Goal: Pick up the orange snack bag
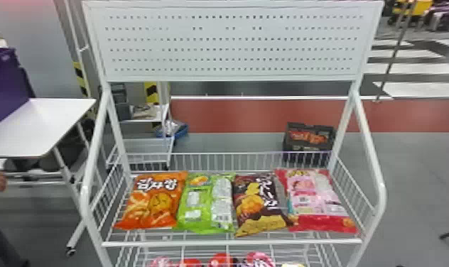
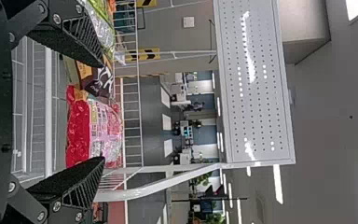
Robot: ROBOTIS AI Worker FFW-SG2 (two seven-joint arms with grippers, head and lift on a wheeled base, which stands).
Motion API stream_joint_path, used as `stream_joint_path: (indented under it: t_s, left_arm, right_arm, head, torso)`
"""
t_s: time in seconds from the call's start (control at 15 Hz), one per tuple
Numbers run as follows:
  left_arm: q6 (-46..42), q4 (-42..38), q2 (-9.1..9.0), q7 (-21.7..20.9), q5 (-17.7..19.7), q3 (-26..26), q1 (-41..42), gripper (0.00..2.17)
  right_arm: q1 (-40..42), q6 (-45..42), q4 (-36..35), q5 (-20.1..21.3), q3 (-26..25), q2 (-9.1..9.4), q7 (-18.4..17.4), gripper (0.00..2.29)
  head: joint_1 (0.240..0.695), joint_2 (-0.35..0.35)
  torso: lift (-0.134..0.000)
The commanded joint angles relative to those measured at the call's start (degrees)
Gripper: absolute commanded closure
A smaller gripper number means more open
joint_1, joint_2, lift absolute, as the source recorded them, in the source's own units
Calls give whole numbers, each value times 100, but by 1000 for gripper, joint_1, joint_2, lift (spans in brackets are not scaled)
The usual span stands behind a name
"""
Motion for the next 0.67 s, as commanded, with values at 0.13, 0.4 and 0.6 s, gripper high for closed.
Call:
stream_joint_path:
  t_s: [0.13,0.4,0.6]
  left_arm:
    - [-35,-6,0,9,0,-2,9,87]
    - [-70,2,0,18,0,-2,9,87]
    - [-123,2,0,18,0,-2,9,87]
  right_arm:
    - [2,35,0,0,0,-9,8,194]
    - [2,53,0,0,0,0,8,194]
    - [2,53,0,0,0,0,8,194]
  head:
    - [499,0]
    - [499,0]
    - [499,0]
  torso:
    - [0]
    - [0]
    - [0]
